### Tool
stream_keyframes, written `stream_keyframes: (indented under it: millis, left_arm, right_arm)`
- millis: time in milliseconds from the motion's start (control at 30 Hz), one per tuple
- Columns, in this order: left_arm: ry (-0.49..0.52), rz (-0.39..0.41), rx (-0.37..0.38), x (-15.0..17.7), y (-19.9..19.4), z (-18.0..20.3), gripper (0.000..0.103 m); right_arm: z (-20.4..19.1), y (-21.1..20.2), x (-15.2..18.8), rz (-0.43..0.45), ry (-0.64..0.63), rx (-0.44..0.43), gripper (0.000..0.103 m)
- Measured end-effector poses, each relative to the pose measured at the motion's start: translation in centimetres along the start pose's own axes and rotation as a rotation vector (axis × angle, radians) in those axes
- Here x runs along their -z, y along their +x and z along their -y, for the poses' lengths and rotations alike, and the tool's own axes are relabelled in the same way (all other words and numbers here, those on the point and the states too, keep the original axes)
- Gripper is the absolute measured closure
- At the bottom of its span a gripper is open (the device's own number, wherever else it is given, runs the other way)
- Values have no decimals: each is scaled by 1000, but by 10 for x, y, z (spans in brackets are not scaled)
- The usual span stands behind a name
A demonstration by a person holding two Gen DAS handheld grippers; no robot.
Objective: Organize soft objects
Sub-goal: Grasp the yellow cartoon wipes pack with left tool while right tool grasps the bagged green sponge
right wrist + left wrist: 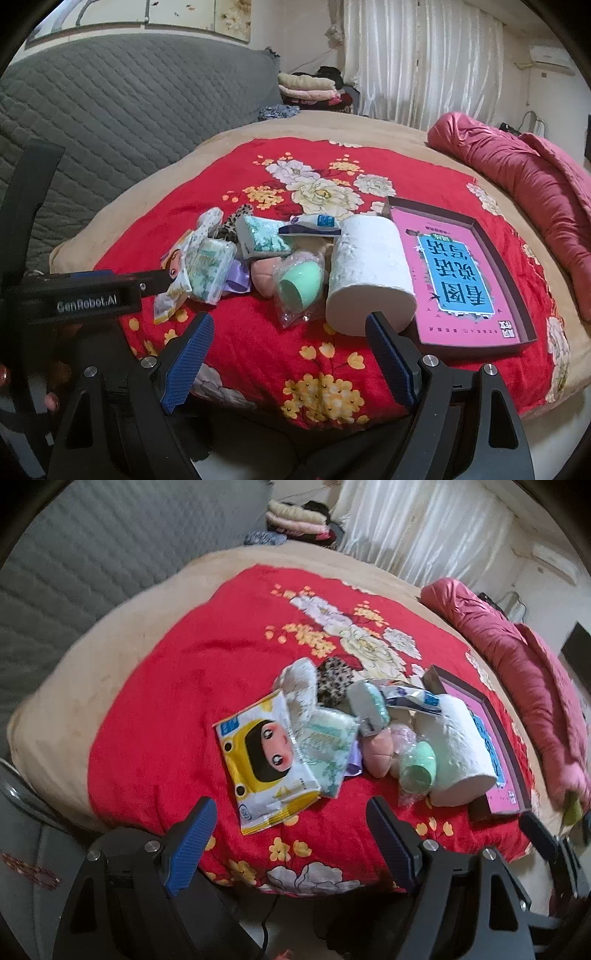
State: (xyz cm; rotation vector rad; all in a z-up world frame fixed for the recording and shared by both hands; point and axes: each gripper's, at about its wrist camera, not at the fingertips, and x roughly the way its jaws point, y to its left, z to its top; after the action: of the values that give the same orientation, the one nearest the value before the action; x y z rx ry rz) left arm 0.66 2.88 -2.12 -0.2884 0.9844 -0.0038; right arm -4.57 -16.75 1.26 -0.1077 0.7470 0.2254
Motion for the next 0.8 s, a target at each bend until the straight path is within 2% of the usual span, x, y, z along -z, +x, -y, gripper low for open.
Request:
stream_keyframes:
  millis: [233, 367, 567, 800]
  left_arm:
    - [-136, -61, 39, -14, 30, -27, 21]
    - [-166, -95, 47, -22, 48, -28, 21]
    - [-178, -134, 12, -28, 72, -32, 21]
    - [-248, -180, 91, -28, 95, -51, 19]
  right_arm:
    - [-4, 6, 0, -14, -22, 5, 18]
    - [-5, 12, 1, -24, -29, 9, 18]
    - [-6, 18, 1, -40, -42, 14, 18]
    - [-9, 30, -4, -45, -68, 23, 18]
